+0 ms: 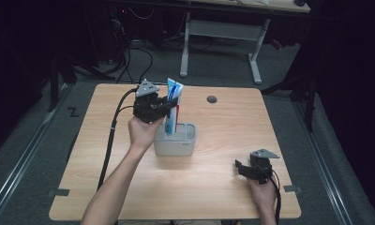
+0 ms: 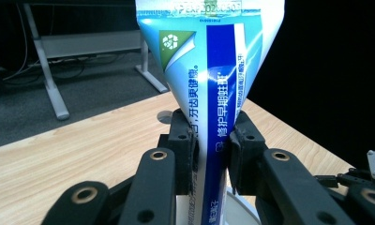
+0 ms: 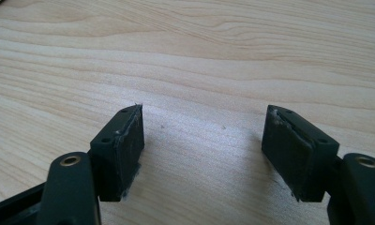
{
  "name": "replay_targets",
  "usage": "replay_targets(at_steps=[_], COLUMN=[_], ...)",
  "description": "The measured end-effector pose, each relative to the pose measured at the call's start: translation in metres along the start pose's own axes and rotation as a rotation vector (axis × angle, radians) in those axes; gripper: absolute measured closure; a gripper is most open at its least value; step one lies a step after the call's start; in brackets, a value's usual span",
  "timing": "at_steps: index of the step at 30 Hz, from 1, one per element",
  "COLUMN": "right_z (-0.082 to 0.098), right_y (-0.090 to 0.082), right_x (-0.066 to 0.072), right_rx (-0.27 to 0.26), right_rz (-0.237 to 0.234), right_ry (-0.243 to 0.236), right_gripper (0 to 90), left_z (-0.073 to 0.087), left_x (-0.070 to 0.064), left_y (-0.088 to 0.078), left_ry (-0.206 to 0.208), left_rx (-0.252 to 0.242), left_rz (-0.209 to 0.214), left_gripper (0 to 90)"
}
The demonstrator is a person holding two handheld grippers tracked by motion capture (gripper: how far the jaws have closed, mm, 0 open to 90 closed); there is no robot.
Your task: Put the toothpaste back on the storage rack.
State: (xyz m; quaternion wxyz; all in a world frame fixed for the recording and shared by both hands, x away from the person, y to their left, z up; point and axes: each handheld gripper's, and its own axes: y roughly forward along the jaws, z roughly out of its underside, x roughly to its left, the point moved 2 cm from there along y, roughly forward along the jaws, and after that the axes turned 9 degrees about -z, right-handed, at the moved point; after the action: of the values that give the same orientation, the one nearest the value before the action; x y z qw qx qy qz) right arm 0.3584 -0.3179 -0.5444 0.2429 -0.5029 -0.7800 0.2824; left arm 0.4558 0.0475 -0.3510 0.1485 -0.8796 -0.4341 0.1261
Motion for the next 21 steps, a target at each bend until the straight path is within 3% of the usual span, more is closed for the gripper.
replay_targets(at_steps=[10,21], right_z=[0.0,0.0], right_y=[0.0,0.0], right_x=[0.0,0.0], right_rx=[0.0,-0.001], right_rz=[-0.002,-0.003], right_ry=[0.0,0.0], right_gripper=[30.1,30.3], left_z=[0.011,0.024], left_x=[-0.003,0.0], left_y=[0.013,0.023], left_ry=[0.016,0.046], left_rx=[0.032,0.085], left_rz=[0.002,-0.038], left_gripper=[74.3,74.2])
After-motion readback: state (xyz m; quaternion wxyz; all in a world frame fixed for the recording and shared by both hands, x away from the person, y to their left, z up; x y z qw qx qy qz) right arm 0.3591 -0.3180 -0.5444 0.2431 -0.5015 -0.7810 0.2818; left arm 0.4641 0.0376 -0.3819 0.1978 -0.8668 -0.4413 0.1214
